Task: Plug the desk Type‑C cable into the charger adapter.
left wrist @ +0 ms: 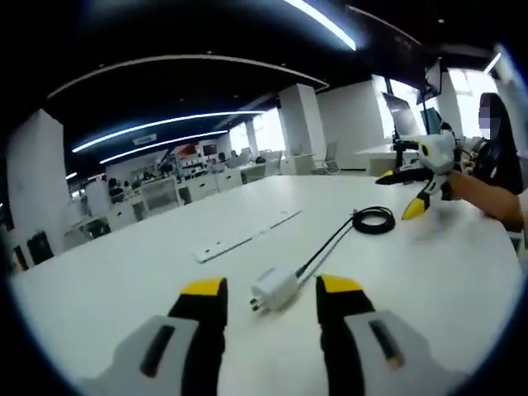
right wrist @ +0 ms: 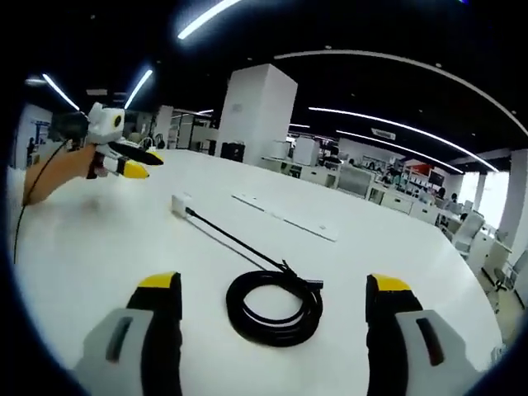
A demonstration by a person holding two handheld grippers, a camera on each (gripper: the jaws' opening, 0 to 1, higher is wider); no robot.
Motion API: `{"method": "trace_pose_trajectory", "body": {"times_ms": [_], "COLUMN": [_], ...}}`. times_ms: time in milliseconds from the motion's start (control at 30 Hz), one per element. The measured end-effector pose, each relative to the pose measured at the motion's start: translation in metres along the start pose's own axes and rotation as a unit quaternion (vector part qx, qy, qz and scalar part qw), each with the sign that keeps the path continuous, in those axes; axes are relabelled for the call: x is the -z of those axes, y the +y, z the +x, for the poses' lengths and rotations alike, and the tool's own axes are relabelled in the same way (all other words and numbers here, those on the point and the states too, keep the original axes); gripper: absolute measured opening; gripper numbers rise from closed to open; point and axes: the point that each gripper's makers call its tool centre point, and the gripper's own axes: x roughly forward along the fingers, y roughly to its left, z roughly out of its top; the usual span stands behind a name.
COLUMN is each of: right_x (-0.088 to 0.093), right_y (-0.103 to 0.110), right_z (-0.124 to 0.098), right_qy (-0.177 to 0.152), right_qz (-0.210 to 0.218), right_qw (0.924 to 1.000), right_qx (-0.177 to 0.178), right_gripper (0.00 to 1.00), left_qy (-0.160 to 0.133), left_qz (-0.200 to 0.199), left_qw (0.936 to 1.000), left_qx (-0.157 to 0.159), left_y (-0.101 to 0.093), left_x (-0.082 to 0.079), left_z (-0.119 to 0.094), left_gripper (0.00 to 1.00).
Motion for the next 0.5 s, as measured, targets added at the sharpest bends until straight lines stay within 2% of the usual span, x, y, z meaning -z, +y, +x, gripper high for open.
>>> {"method": "trace_pose_trajectory", "body": {"times_ms": [100, 133, 267, 500], "right_x": [-0.008, -0.010, -0.023, -0.038], "right_y": [0.008, 0.010, 0.011, 0.019], "right_z": [-0.003, -0.004, -0.009, -0.017], "right_qy": [-0.015, -0.021, -0.041, -0.059], "right_qz": [0.023, 0.031, 0.052, 0.064], "right_qw": [0.9995, 0.9991, 0.9973, 0.9949], "right_qx": [-0.017, -0.021, -0.034, -0.051], "right_gripper": [0.99, 0.99, 0.99, 1.00], "left_qy": [-0.015, -0.031, -0.055, -0.088], "left_qz": [-0.005, -0.015, -0.026, -0.052], "left_qw": [0.9999, 0.9994, 0.9982, 0.9947], "left_qx": [0.002, 0.004, 0.003, 0.014], "left_y": [-0.003, -0.007, -0.011, -0.018], "left_x": [-0.007, -0.013, -0.024, -0.034], "left_z": [-0.016, -0.028, -0.058, -0.085], "left_gripper": [0.48, 0.49, 0.53, 0.56]}}
